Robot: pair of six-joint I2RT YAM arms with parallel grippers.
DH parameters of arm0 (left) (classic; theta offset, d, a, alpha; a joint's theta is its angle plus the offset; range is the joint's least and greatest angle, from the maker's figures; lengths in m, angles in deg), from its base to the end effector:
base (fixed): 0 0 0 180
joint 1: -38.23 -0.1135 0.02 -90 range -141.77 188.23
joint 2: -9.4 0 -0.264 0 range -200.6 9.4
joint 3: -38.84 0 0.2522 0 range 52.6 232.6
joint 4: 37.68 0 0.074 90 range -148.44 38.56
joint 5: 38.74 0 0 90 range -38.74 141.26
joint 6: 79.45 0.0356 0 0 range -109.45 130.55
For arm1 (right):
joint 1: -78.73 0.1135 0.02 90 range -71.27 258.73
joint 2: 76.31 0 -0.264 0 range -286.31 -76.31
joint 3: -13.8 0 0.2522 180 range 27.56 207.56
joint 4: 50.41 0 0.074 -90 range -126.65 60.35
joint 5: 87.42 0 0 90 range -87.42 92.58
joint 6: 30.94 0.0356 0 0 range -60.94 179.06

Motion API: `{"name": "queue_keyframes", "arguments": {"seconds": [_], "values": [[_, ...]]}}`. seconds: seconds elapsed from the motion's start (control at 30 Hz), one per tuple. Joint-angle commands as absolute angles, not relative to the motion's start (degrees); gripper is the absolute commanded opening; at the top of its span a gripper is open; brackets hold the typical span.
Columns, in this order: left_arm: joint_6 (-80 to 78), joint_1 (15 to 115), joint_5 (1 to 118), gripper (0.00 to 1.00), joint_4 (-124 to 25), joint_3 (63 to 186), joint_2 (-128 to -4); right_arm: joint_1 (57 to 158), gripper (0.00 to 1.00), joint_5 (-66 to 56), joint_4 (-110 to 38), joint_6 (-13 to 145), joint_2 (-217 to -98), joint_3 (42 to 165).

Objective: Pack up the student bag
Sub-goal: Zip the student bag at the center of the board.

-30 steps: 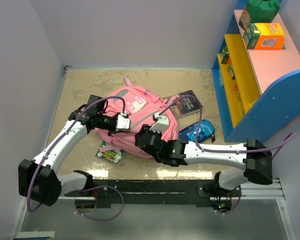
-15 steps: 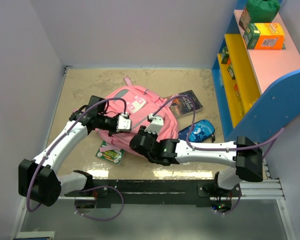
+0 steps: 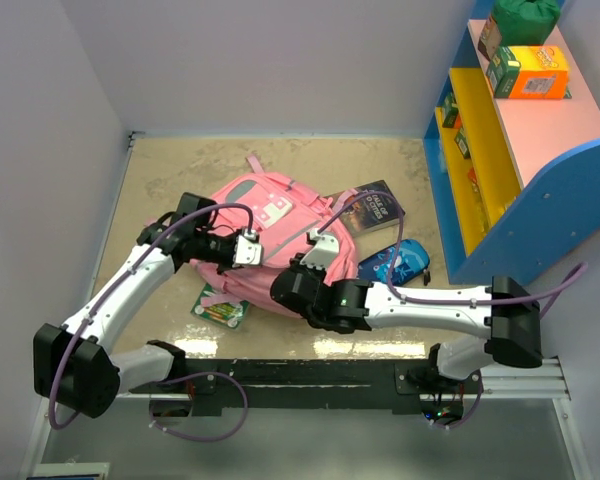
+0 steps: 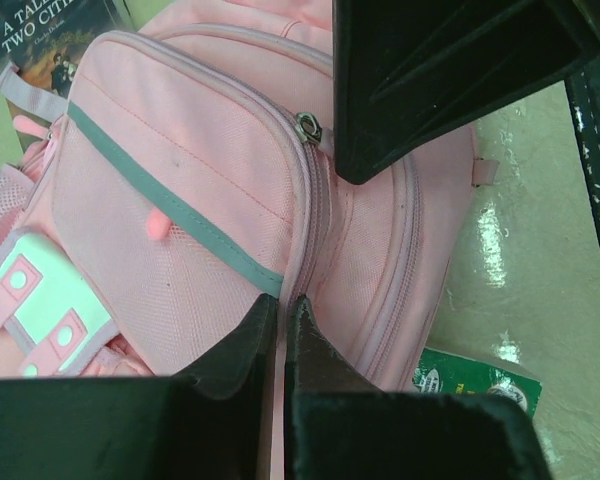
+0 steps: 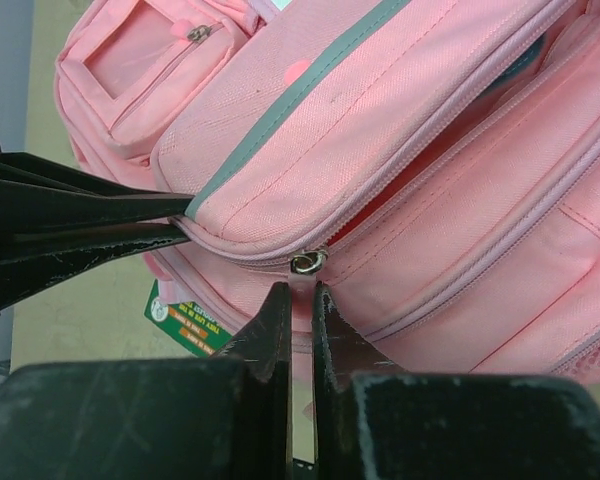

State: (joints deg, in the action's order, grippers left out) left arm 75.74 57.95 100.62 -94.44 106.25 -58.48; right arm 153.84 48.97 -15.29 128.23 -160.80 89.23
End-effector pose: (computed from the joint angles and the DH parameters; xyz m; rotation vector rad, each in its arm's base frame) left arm 0.2031 -0.1015 0.2743 1.7155 1.4318 -0.6869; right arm 0.1057 0.2972 0.2679 0.2695 2.1055 0.5657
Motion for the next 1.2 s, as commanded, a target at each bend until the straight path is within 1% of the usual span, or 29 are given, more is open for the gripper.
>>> {"name": "queue_keyframes", "arguments": {"seconds": [0.0,0.23,0.33,0.47,0.53,0.8,1.0,1.1,1.13,1.17], "values": [[76.6,58.2,105.4,0.0,-96.6,107.6,-56.3,153.5,0.0,53.2,-9.8,126.0,-157.2,87.1],[78.7,58.2,105.3,0.0,-98.5,108.4,-56.3,151.9,0.0,52.6,-8.0,122.6,-157.2,85.4],[81.3,58.3,105.3,0.0,-100.4,108.3,-56.2,148.3,0.0,50.7,-10.7,118.9,-156.6,83.7],[84.8,58.2,104.9,0.0,-102.7,108.3,-56.1,141.1,0.0,47.3,-15.2,111.9,-155.5,81.4],[87.5,58.3,105.0,0.0,-104.5,108.3,-56.2,139.4,0.0,46.7,-17.3,109.5,-155.6,81.4],[97.0,58.2,104.9,0.0,-112.5,108.1,-56.3,132.5,0.0,45.9,-20.7,101.2,-163.7,85.0],[105.5,58.2,103.8,0.0,-118.1,107.4,-56.8,128.1,0.0,47.9,-23.1,97.0,-166.9,87.4],[105.0,58.3,102.7,0.0,-117.3,107.0,-56.6,127.8,0.0,45.7,-24.9,96.7,-165.3,86.4],[103.4,58.2,102.4,0.01,-116.3,107.0,-56.4,127.9,0.0,44.5,-27.7,96.4,-163.3,85.4],[101.7,58.2,102.3,0.05,-114.7,106.7,-55.9,127.9,0.0,43.2,-29.2,96.3,-162.3,83.0]]}}
